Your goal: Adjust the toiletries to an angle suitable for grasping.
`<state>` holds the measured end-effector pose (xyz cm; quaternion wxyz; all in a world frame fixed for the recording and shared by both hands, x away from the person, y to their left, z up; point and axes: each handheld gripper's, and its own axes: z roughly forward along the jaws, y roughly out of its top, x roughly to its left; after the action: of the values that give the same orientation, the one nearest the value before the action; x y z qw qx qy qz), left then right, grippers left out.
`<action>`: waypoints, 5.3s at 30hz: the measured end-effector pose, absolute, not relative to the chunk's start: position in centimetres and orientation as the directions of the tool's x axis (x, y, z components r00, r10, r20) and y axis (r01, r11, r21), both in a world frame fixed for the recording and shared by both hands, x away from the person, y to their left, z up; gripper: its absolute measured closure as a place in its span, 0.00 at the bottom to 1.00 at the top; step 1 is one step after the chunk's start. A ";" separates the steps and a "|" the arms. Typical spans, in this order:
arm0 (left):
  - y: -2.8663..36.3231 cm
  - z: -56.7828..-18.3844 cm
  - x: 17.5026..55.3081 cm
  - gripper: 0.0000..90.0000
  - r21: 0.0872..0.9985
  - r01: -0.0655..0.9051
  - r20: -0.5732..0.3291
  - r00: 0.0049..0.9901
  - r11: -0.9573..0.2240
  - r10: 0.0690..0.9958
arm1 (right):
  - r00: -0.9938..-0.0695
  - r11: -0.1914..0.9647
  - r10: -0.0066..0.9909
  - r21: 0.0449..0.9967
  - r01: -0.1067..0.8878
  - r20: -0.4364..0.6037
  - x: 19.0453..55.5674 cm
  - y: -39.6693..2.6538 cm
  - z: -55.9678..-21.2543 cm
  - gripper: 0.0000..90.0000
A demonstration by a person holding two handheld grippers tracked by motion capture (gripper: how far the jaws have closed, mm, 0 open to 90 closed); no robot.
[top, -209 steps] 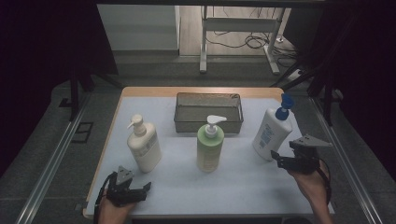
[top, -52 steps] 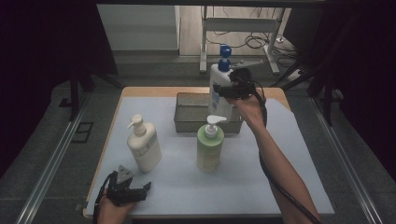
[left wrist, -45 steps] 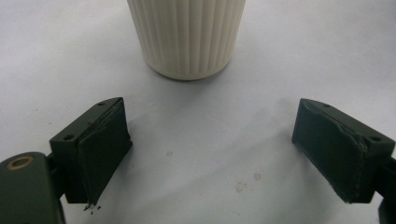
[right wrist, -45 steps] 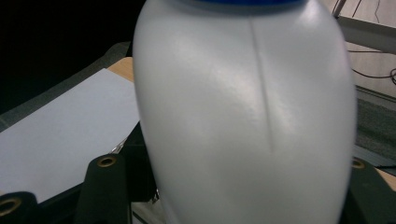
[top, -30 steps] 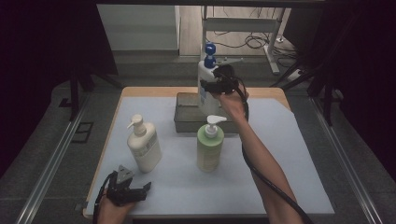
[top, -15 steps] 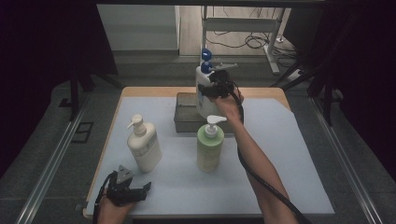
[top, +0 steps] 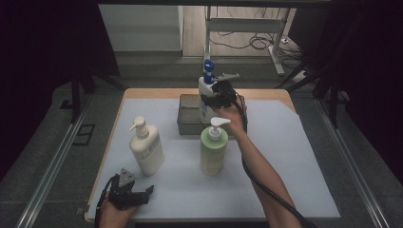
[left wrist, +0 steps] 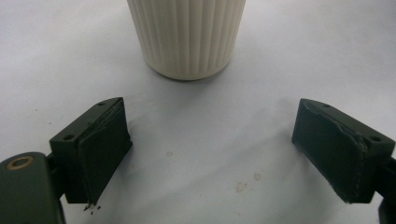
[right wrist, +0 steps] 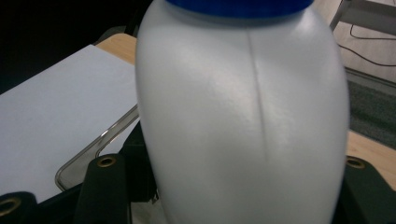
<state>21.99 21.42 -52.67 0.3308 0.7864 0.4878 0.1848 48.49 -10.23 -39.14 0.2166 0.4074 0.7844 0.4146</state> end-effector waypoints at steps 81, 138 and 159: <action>21.4 -52.7 22.0 0.12 0.700 0.645 -0.031 0.455 -0.305 0.890 | -0.576 0.324 0.813 0.758 0.566 0.083 47.9 -16.3 -43.7 0.98; 21.4 -52.6 22.1 0.12 0.699 0.646 -0.033 0.457 -0.306 0.889 | -0.628 0.372 0.765 0.697 0.613 0.143 49.4 -11.1 -46.4 0.99; 21.4 -52.6 22.1 0.12 0.698 0.647 -0.033 0.458 -0.307 0.889 | -0.663 0.399 0.734 0.697 0.596 0.147 49.3 -9.0 -46.2 0.99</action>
<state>22.08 21.42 -52.64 0.3300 0.7873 0.4875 0.1831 49.33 -8.99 -46.20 0.0921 0.3999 0.8313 0.3749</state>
